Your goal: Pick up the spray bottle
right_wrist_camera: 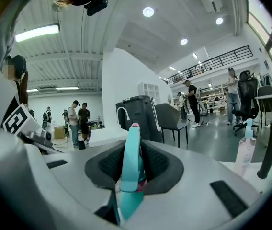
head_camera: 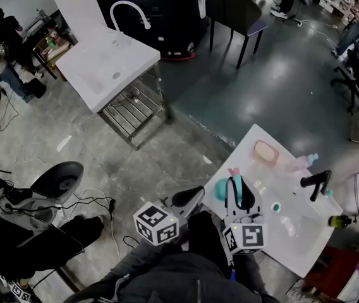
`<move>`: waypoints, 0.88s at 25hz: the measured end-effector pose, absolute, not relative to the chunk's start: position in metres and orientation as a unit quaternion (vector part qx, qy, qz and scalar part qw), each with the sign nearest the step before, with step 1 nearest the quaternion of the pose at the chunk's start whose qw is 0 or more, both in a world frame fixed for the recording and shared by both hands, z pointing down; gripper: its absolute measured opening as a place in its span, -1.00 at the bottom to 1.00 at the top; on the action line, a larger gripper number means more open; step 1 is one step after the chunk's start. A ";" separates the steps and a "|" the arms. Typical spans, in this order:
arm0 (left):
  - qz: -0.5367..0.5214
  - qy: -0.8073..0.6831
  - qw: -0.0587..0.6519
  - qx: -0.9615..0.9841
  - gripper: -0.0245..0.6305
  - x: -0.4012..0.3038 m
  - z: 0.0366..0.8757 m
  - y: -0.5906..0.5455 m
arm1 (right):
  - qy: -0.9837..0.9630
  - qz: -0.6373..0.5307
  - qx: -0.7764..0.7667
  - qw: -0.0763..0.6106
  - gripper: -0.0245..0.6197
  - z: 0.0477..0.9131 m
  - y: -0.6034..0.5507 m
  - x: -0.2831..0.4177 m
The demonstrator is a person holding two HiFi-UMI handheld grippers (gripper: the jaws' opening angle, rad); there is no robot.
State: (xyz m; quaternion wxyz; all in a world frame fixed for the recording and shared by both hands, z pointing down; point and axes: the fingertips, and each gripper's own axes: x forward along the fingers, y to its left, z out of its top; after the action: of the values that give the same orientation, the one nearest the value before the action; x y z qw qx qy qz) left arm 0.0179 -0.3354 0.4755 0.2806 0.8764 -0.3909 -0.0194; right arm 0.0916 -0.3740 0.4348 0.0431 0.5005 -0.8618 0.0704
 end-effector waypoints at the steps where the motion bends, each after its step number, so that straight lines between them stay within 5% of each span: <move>1: -0.020 -0.388 0.280 0.878 -0.92 0.016 0.475 -0.329 | -0.861 0.071 0.502 0.042 -0.69 0.434 -0.366 0.088; 22: -0.014 -0.311 0.264 0.913 -0.92 0.025 0.479 -0.250 | -0.828 0.051 0.558 0.023 -0.69 0.430 -0.271 0.089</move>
State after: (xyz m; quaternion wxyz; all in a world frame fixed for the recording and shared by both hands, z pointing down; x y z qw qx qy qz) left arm 0.0249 -0.2500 0.4787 0.2637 0.9131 -0.3107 -0.0139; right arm 0.0887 -0.2706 0.4301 0.0235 0.5584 -0.8277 0.0509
